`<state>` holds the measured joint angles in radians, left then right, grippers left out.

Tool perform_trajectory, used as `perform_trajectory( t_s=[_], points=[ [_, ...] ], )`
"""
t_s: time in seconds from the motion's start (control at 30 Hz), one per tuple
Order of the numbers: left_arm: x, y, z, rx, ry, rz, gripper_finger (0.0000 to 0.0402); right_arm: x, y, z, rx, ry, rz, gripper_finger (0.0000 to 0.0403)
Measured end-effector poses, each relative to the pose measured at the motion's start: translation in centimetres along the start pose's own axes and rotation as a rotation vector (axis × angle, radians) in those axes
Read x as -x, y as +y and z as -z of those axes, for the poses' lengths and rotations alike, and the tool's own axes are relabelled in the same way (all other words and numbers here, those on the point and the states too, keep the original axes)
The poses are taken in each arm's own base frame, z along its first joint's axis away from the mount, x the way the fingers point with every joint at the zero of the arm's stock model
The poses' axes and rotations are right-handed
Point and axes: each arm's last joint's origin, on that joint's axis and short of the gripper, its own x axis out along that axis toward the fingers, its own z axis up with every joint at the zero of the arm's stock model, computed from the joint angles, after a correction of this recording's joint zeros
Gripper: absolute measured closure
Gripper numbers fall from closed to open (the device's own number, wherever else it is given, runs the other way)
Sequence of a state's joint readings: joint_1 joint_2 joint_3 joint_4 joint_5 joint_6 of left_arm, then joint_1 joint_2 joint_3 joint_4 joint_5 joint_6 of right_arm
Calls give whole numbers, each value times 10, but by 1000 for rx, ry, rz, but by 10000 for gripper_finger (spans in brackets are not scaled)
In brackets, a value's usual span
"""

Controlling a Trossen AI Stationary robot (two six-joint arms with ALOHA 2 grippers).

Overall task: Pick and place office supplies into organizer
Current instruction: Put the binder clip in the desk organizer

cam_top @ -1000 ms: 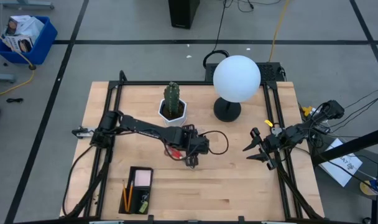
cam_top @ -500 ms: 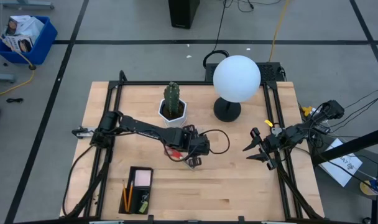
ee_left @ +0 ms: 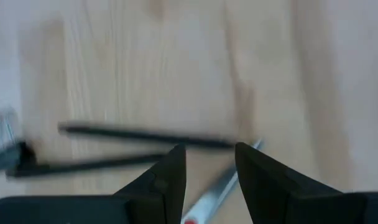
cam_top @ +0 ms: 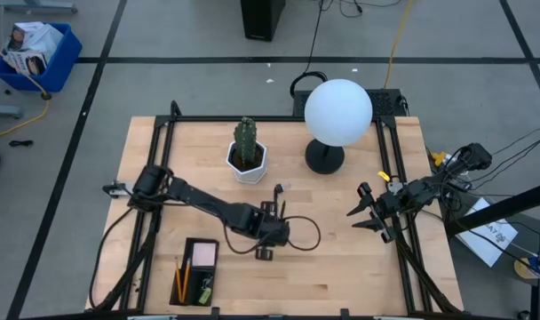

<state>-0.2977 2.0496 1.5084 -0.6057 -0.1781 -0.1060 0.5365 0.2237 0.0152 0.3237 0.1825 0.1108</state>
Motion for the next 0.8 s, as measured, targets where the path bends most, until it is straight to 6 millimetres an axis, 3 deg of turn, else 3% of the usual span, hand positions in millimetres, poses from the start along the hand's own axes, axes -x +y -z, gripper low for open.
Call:
perform_trajectory(
  t_s=[0.27, 0.53, 0.8],
  points=[
    [31, -8, -1, -23, -34, 15, 256, 0, 0, 0, 0, 1, 0, 250],
    [32, 0, -1, -80, -20, -52, 256, 0, 0, 0, 1, 5, 0, 250],
    [30, 40, 1, 267, 30, -219, 256, 0, 0, 0, 1, 5, 1, 250]
  ],
)
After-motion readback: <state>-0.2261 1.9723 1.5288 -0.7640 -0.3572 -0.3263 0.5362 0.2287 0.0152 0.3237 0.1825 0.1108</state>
